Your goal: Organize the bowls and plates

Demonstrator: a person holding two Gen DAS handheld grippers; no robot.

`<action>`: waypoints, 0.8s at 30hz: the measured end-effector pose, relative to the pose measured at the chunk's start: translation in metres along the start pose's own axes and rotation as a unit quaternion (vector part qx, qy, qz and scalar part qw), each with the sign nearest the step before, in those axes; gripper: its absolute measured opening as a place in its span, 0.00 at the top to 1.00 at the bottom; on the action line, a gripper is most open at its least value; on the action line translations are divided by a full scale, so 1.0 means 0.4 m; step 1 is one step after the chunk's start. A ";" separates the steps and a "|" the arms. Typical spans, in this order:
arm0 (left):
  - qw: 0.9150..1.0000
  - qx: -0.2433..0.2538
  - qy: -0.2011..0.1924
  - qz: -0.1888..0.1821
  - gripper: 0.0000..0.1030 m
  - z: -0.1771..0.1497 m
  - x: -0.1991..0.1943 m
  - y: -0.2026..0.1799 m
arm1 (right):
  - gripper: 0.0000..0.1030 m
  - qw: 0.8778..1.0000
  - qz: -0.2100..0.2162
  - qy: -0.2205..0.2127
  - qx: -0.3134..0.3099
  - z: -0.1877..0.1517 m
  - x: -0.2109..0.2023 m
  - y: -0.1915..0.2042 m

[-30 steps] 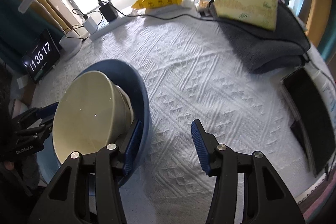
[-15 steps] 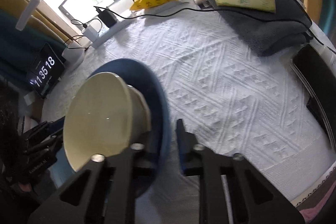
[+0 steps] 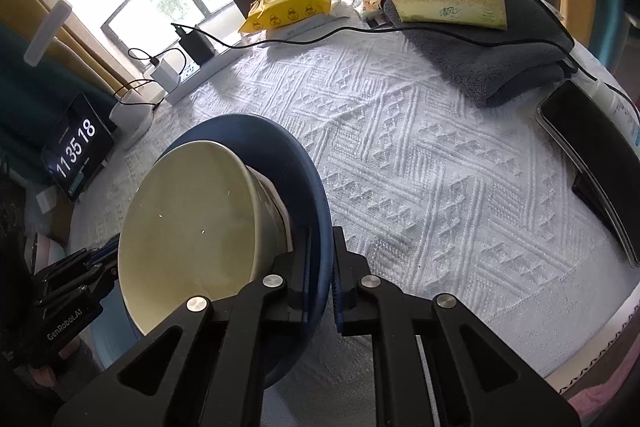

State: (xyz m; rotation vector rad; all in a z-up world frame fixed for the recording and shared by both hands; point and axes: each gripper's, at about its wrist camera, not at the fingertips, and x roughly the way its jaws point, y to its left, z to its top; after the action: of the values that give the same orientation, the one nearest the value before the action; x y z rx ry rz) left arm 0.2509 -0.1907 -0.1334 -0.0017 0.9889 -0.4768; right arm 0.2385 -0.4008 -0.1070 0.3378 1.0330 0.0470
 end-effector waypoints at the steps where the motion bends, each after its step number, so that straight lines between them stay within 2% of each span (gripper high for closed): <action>1: 1.000 -0.002 0.000 -0.001 0.89 0.000 -0.001 0.001 | 0.89 1.000 -0.001 0.000 0.000 -0.001 0.000 0.001; 24: 0.999 0.001 -0.036 0.002 0.89 0.005 -0.086 0.009 | 0.90 1.000 -0.007 -0.015 -0.018 0.010 -0.051 0.056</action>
State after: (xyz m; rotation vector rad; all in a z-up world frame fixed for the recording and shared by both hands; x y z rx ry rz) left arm 0.2380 -0.1745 -0.1055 -0.0145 0.9171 -0.4702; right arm 0.2341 -0.3848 -0.0813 0.2984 1.0034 0.0470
